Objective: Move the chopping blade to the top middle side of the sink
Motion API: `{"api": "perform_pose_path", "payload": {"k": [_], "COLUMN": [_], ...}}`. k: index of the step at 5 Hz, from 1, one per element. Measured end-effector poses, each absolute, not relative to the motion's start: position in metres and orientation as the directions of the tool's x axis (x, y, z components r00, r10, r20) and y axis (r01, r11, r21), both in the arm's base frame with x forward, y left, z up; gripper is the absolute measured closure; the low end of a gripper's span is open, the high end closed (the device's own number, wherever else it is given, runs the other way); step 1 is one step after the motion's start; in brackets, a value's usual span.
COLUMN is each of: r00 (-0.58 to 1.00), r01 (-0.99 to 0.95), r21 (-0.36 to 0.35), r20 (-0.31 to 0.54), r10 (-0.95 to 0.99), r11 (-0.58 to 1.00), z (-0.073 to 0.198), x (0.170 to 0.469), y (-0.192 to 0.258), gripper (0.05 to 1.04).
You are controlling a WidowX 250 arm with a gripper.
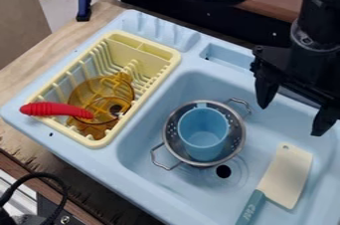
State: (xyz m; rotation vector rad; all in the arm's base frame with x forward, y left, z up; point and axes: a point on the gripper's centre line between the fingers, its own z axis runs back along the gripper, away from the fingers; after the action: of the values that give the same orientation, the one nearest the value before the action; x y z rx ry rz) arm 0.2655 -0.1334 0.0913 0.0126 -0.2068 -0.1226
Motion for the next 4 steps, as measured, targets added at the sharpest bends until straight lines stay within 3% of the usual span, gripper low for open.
{"api": "perform_pose_path", "payload": {"k": [2, 4], "r00": [0.989, 0.997], "r01": [0.081, -0.020], "r21": [0.040, -0.027], "r20": [0.122, 0.072], "r10": [-0.085, 0.022], "r11": [0.996, 0.999], "z": [0.072, 0.078], "x": [0.245, 0.221], "y": [-0.122, -0.101], "gripper": [0.084, 0.084]}}
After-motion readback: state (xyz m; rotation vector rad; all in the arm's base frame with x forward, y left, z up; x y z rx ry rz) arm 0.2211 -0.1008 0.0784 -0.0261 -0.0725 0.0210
